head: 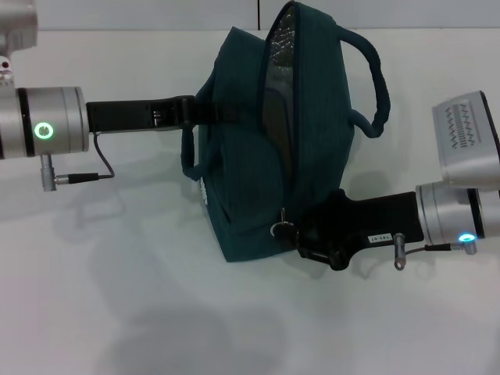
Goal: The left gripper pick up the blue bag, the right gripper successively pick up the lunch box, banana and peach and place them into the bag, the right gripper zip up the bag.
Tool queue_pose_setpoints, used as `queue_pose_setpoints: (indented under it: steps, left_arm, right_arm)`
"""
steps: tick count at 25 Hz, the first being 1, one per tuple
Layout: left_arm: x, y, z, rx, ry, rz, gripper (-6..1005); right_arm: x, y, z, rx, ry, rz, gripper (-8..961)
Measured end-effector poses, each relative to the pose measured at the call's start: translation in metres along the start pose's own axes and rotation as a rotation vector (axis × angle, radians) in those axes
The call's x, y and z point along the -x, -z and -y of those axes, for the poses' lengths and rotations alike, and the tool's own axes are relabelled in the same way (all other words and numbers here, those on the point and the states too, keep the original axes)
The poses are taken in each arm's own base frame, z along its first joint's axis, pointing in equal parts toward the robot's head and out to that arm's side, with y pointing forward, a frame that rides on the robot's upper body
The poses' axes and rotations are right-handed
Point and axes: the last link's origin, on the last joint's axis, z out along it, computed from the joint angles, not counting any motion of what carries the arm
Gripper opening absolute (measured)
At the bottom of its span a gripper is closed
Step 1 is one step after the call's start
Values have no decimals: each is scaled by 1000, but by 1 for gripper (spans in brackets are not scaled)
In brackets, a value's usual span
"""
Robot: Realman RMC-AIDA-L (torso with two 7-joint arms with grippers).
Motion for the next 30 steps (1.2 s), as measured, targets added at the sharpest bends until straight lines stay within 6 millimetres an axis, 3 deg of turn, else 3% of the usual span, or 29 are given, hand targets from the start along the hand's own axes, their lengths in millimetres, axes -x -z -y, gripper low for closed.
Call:
queue_pose_setpoints:
  steps: [12,17,30]
  left_arm:
    - [0,0,0,0,0,2,50]
    - [1,0,0,0,1,1,50]
    - [4,3,1,0,10,-2,50]
  right_arm:
    - [-7,4,1,-31,-20,6,107]
    - [-6,4,1,-32,-21,11,15]
    - [-13,16,-4,-60,-18,76,16]
